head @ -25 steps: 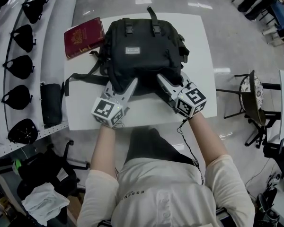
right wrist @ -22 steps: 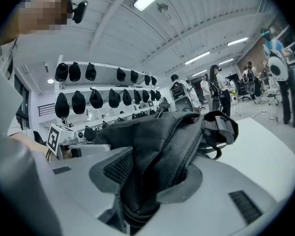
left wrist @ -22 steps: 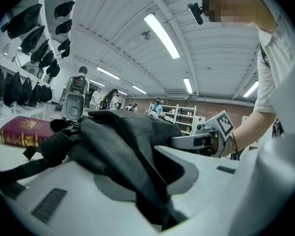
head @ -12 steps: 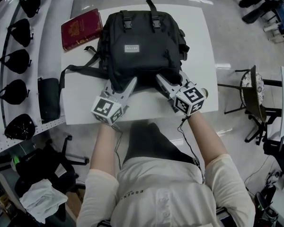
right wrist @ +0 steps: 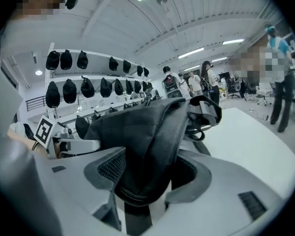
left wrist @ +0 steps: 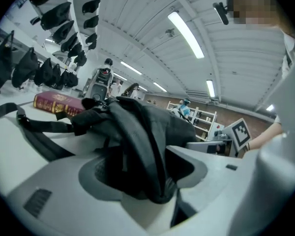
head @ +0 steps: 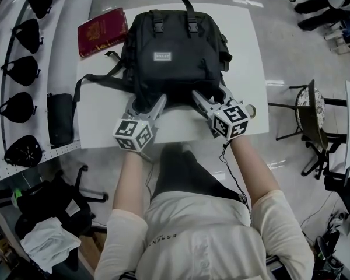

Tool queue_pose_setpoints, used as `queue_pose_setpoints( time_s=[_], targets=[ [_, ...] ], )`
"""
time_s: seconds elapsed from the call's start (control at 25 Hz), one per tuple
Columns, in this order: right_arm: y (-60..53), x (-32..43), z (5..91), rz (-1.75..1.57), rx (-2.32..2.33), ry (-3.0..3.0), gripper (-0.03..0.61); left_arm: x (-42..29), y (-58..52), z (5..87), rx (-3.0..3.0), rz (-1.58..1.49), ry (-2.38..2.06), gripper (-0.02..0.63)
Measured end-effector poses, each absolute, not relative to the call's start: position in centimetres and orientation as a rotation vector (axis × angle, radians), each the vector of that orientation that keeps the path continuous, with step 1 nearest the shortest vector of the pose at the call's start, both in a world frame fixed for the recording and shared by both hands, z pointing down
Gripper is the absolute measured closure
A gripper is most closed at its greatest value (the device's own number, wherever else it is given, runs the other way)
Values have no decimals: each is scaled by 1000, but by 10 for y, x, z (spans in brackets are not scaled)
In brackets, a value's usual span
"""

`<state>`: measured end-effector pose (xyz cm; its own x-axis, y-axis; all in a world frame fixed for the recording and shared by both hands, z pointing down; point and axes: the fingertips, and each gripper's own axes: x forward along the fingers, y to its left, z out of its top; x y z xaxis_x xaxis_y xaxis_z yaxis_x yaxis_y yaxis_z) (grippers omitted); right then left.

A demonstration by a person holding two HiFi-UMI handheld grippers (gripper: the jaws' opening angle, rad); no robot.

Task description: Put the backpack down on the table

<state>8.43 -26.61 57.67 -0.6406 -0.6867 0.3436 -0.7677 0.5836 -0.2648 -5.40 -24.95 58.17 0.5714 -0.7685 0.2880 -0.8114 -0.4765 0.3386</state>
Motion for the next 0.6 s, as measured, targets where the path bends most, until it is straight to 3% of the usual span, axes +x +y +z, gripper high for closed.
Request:
queue_pose_setpoints(
  time_s=[0.16,0.6],
  targets=[
    [-264,104,560,489,1328,-2560,322,-74,-239,576,2323,132,-1384,325],
    [-234,116,500,251,1392,-2553,322,-85,-200,511,2437,202,-1549,325]
  ],
)
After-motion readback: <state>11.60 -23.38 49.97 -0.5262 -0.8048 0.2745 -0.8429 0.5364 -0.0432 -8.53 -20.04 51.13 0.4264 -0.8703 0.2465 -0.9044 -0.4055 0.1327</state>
